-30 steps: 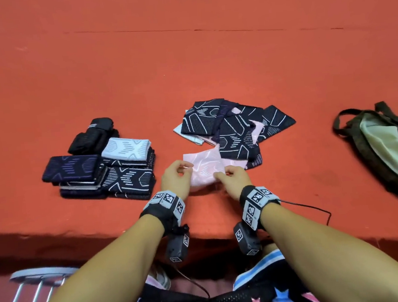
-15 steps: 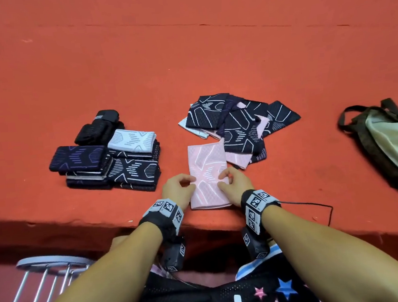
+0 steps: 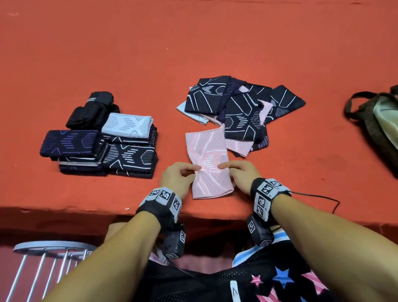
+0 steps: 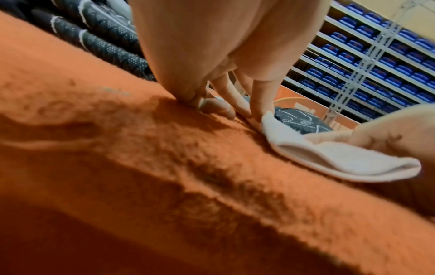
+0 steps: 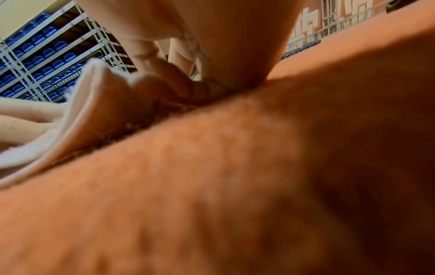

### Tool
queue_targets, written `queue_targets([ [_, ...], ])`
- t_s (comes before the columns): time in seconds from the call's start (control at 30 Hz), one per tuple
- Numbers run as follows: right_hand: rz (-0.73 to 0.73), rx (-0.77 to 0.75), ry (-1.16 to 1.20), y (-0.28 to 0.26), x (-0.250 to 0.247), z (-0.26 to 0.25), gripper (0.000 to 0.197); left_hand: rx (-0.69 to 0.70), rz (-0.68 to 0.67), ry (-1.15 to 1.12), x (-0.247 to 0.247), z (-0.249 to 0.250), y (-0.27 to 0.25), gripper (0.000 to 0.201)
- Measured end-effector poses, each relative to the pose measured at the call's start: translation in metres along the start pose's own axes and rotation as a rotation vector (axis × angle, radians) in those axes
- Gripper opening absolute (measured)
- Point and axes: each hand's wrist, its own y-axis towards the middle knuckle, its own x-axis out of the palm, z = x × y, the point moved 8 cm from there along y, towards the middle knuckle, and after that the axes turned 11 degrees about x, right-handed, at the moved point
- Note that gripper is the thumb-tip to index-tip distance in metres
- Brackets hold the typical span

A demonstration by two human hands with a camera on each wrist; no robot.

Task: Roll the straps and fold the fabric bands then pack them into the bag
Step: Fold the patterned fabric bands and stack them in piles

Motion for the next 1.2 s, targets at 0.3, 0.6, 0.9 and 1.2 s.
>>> queue_targets([
  [0.3,-0.065,-0.008,0.078,0.007,-0.002,0.005,0.028,-0.033,-0.044,-0.144,-0.010,-0.013,-0.003,0.028],
  [0.6,-0.017,0.034,0.160,0.002,-0.005,0.004,0.015,-0.141,0.128,-0.284,-0.015,-0.020,0.001,0.019],
  [0.9,0.051,0.004,0.197,-0.008,-0.002,0.000,0.026,-0.217,0.130,-0.346,-0.009,-0.023,-0.004,0.016],
  [1.2,0.101,0.005,0.109,-0.002,-0.004,0.004,0.018,-0.132,0.149,-0.214,-0.006,-0.022,-0.007,0.019],
])
